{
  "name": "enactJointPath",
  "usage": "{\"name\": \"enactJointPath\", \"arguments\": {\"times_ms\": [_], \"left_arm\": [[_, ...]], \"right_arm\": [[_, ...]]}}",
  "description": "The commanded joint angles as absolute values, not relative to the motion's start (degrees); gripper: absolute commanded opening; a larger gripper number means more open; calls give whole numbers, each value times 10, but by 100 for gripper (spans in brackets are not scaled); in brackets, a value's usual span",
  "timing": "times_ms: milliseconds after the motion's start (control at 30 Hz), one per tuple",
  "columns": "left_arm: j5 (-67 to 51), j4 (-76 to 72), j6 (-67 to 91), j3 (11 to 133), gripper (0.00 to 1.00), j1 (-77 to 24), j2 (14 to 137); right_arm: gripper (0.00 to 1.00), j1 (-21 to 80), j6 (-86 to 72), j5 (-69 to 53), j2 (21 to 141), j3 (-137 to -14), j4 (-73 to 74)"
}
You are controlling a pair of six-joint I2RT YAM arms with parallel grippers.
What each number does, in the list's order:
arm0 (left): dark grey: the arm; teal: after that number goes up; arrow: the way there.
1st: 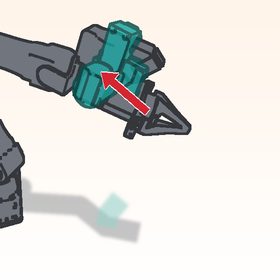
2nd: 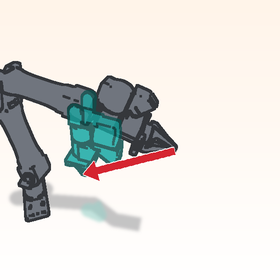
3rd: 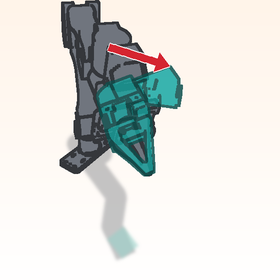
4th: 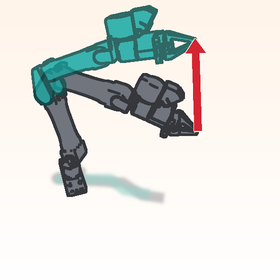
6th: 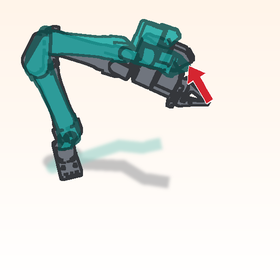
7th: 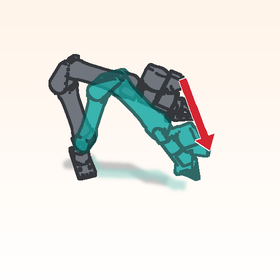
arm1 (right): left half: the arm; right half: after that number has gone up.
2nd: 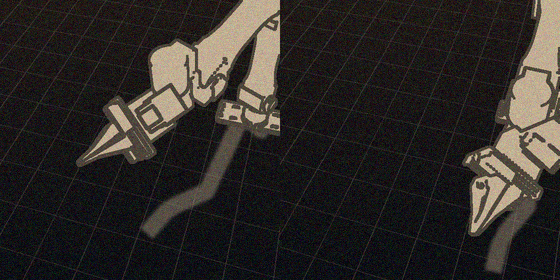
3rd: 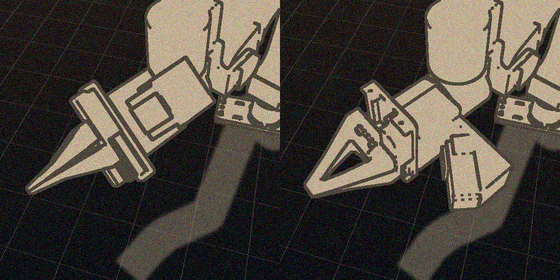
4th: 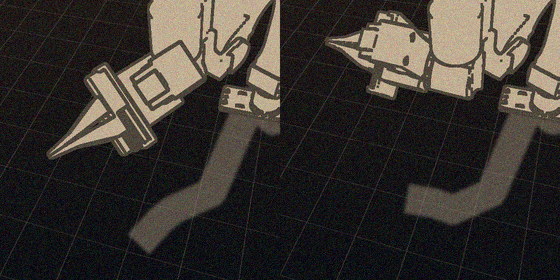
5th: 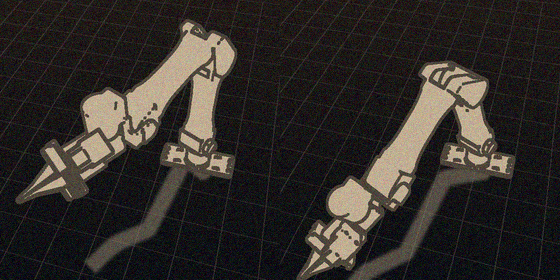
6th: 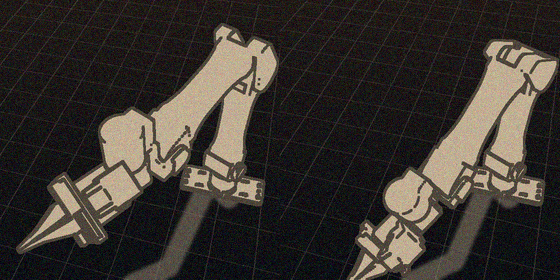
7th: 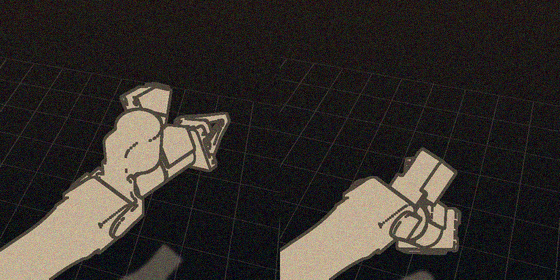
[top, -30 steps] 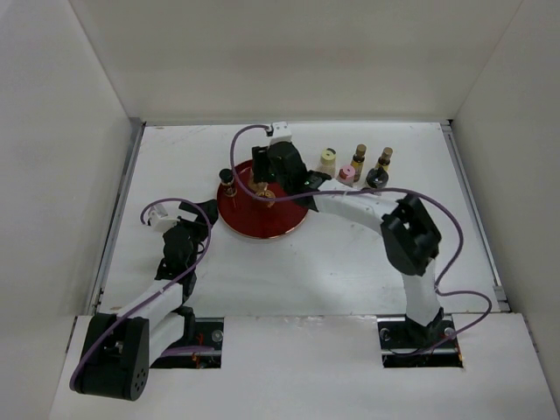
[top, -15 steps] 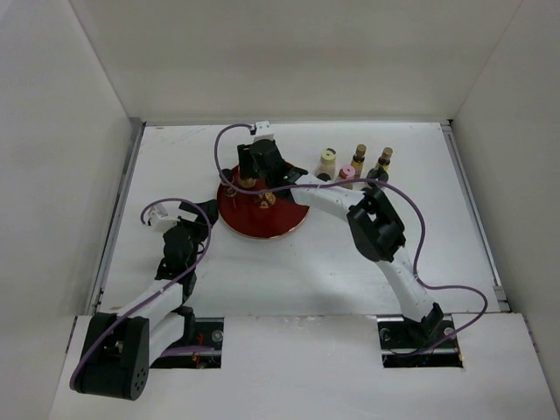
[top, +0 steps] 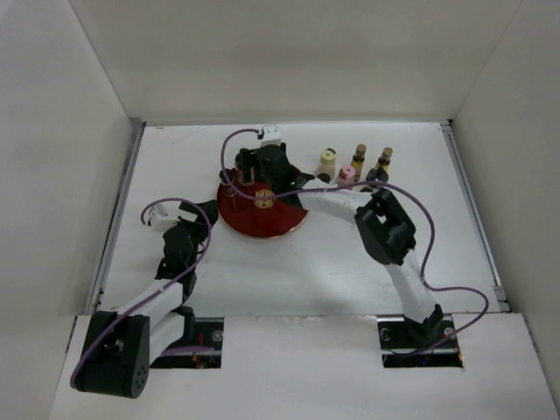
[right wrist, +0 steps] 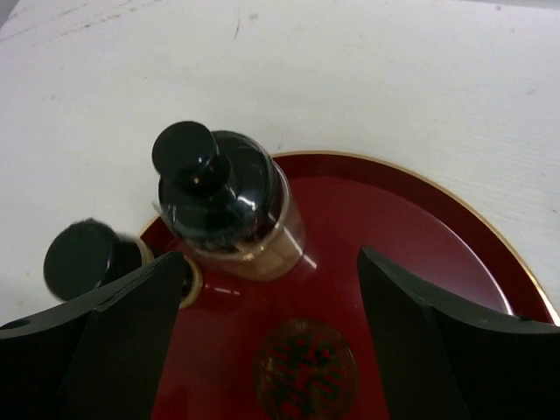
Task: Organize the condiment bottles
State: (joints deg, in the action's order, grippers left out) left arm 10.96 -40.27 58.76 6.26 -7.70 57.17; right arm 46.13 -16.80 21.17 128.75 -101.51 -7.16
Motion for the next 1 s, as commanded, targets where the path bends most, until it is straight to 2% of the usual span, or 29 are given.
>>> {"name": "enactJointPath", "arguments": {"times_ms": [0, 67, 233, 300, 400, 500, 600, 800, 967], "left_arm": [[111, -432, 585, 68, 100, -77, 567], [105, -433, 589, 66, 100, -72, 569], [106, -433, 588, 67, 100, -76, 570], [105, -433, 588, 68, 100, -72, 571], [110, -433, 585, 68, 100, -77, 571], [105, -433, 588, 68, 100, -73, 568], [111, -432, 584, 68, 100, -76, 566], [111, -433, 584, 68, 100, -75, 568], [112, -431, 584, 68, 100, -76, 566]], "right_arm": [[85, 464, -175, 219, 1172, -960, -141], [80, 461, -176, 220, 1122, -898, -169], [48, 424, -180, 243, 1014, -751, -192], [42, 405, -182, 250, 993, -718, -178], [47, 380, -180, 258, 969, -687, -133], [65, 359, -173, 267, 962, -668, -120], [74, 341, -179, 251, 962, -656, -113], [77, 340, -180, 231, 984, -660, -98], [73, 339, -185, 215, 1005, -666, -94]]}}
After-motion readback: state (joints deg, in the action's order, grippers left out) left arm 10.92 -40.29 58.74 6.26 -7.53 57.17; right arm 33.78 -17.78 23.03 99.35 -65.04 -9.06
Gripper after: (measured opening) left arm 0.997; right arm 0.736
